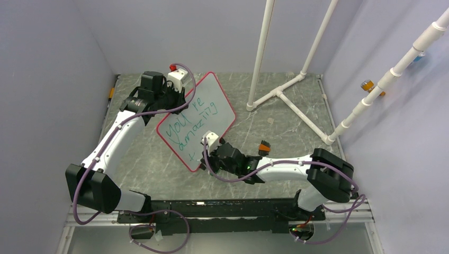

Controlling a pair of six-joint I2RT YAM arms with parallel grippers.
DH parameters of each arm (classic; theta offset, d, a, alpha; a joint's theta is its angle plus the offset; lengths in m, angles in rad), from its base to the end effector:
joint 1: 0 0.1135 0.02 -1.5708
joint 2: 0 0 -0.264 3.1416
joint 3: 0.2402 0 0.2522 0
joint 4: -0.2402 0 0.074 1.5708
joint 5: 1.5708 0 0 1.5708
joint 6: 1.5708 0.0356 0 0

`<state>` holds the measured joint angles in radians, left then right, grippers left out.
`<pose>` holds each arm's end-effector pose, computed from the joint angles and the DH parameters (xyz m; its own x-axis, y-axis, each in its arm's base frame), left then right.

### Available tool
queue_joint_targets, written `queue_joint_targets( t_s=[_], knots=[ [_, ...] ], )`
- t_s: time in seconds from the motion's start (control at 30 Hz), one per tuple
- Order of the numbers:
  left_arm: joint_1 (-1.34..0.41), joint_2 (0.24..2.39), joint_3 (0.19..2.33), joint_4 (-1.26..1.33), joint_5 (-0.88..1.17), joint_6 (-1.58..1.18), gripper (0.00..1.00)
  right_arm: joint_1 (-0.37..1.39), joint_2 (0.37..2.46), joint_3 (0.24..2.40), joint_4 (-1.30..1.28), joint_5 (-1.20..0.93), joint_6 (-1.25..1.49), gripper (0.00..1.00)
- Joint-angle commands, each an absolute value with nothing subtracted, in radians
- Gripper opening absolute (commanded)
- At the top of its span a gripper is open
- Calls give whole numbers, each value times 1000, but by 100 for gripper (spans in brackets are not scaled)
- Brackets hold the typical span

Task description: Write a sentence on the whiteboard

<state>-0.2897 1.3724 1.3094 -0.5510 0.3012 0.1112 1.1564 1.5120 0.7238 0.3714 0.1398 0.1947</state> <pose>0.2888 -0.0971 0.3546 -0.4927 0.2574 -0.8313 0.5633 0.8224 -0.0792 0.1332 0.2906 0.2014 -0.3254 -0.2639 -0.9080 -0.8074 0.5773 0.1216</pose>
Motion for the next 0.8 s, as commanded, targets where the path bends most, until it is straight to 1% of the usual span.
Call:
queue_joint_targets(
  t_s=[0.0,0.5,0.63,0.77],
  knots=[
    [-286,1393,1308,-637,149,243,0,1156,1525,772,379,194,194,0],
    [-286,1391,1306,-637,147,242,0,1155,1515,842,336,249,135,0],
    [-285,1390,1305,-637,145,243,0,1155,1477,825,325,242,147,0],
    [-286,1388,1306,-637,143,243,0,1148,1422,782,366,214,182,0]
  ],
)
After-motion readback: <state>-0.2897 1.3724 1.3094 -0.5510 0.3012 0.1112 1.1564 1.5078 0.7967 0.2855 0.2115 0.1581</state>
